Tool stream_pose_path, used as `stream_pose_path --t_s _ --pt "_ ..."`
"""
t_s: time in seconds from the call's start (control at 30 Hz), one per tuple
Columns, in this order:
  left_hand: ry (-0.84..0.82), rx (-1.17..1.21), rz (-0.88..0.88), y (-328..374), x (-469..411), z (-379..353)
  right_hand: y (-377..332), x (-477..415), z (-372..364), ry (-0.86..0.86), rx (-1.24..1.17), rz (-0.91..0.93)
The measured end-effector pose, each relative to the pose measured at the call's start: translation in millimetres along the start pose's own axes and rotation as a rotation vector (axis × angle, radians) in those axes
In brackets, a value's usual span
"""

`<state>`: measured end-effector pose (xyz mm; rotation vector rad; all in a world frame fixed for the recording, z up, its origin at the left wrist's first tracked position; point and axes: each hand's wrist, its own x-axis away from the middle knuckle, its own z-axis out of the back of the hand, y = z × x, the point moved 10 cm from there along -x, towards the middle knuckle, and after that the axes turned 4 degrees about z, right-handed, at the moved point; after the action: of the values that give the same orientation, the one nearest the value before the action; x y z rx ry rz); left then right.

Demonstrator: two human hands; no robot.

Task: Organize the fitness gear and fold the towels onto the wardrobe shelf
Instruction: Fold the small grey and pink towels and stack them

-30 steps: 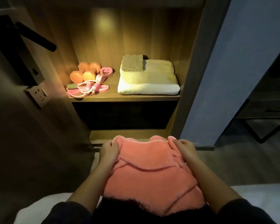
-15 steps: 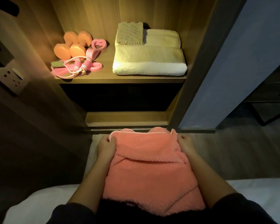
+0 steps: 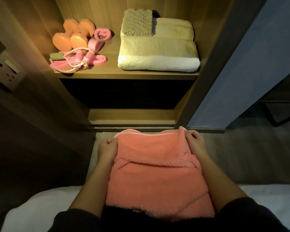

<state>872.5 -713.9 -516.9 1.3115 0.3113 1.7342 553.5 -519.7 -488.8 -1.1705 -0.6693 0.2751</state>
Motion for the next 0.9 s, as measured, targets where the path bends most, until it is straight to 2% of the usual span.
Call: stream_pose_path --t_s 0.17,0.33,0.53,0.73,0.9 --pt "-0.051 -0.079 0.049 -1 -3 2 8 -9 11 0.058 0.069 -0.032" --pt "-0.044 -0.053 -0.044 5 -2 7 16 -13 13 0.042 0.097 -0.076" --pt "-0.031 0.055 -0.189 24 8 14 7 -16 11 -0.083 0.15 -0.03" --pt "0.039 0.038 -0.263 42 10 31 -1 -17 21 -0.057 0.134 0.014" --pt "-0.049 -0.081 -0.335 63 11 46 -7 -25 28 -0.118 0.044 -0.023"
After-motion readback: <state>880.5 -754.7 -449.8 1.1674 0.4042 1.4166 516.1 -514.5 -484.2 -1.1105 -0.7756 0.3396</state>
